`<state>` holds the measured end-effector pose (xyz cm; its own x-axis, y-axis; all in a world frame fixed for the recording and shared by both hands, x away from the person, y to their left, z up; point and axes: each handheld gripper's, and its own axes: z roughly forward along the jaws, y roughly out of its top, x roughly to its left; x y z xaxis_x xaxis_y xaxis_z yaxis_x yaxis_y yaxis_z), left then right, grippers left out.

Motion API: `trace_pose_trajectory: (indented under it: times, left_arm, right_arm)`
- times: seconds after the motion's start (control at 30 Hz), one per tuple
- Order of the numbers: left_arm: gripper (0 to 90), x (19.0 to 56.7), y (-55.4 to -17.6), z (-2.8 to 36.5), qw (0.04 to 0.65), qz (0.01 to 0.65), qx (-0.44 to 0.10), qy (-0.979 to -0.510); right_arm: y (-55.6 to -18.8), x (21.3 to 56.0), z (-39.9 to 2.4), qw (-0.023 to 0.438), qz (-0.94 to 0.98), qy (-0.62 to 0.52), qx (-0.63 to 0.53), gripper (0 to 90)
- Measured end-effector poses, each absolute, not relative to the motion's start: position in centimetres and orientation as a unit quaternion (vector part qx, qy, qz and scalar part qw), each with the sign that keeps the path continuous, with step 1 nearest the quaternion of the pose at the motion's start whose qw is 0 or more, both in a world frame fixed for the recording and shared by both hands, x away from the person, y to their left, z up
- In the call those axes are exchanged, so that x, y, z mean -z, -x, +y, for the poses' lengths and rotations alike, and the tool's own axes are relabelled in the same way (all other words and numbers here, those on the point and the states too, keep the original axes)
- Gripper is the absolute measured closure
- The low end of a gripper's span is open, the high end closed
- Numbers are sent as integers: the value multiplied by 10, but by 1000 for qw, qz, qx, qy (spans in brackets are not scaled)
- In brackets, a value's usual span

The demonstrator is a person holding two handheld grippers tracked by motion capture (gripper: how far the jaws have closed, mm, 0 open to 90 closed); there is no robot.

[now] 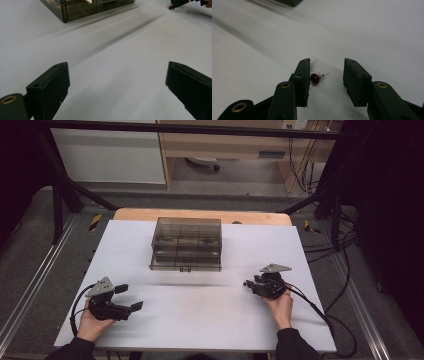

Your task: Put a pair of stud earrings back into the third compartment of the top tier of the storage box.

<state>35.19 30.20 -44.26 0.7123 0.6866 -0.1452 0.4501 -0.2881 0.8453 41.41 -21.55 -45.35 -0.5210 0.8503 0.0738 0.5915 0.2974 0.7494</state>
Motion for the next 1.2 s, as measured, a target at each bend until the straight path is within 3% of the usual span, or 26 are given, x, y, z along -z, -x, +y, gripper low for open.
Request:
trace_pose_trajectory:
  times: [0.83, 1.2]
  left_arm:
    - [55, 442, -351, 302, 477, 358, -125, -793]
    - [55, 442, -351, 302, 477, 358, -125, -793]
  right_arm:
    - [-412, 452, -217, 150, 789, -475, -361, 773]
    - [-412, 451, -217, 152, 791, -471, -360, 800]
